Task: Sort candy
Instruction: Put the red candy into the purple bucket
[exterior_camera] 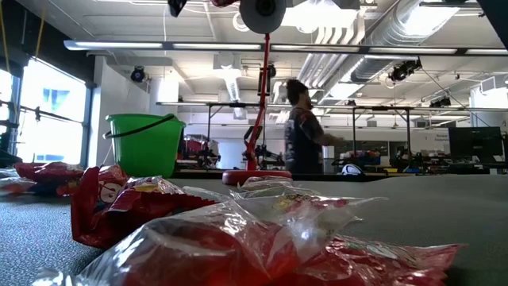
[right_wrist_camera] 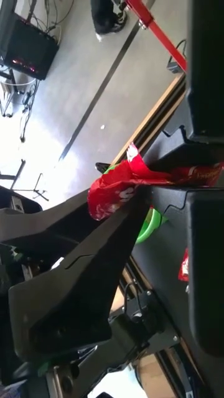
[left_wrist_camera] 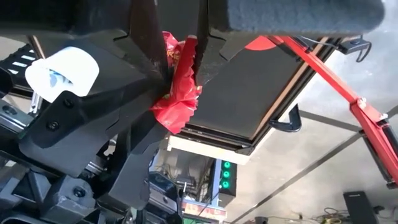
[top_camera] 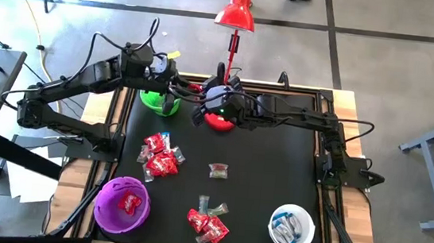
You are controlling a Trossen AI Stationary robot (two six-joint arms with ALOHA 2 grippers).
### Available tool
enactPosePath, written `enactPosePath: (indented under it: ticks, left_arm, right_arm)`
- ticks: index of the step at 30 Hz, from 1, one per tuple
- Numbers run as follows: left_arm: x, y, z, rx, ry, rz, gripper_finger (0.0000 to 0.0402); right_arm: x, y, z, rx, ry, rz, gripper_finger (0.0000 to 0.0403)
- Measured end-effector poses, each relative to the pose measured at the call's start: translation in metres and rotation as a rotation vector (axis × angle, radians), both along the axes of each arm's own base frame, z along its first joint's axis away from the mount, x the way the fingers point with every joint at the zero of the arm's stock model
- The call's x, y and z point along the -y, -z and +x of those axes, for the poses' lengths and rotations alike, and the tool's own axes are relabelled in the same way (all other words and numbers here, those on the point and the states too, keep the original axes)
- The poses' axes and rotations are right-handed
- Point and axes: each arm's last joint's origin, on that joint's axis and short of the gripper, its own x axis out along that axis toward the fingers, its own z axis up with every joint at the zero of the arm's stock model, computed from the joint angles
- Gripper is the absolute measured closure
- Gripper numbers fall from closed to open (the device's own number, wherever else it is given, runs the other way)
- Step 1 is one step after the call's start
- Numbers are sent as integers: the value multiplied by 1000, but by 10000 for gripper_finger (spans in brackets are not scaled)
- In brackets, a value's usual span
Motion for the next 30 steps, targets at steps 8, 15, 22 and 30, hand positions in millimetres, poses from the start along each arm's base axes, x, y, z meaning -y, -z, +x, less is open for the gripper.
enactPosePath:
  ticks: [8,15,22,30]
  left_arm:
    - [-2,5,7,-24,11,10,394]
    - [-2,6,7,-30,12,7,399]
    - [-1,9,6,-60,20,-7,401]
    - [1,16,-1,-148,12,-37,401]
  right_arm:
    - [0,3,-3,-22,33,18,382]
    - [1,5,-3,-26,57,22,380]
    - [-1,7,-4,-93,2,-16,322]
    - [-3,8,-4,-131,-64,-39,240]
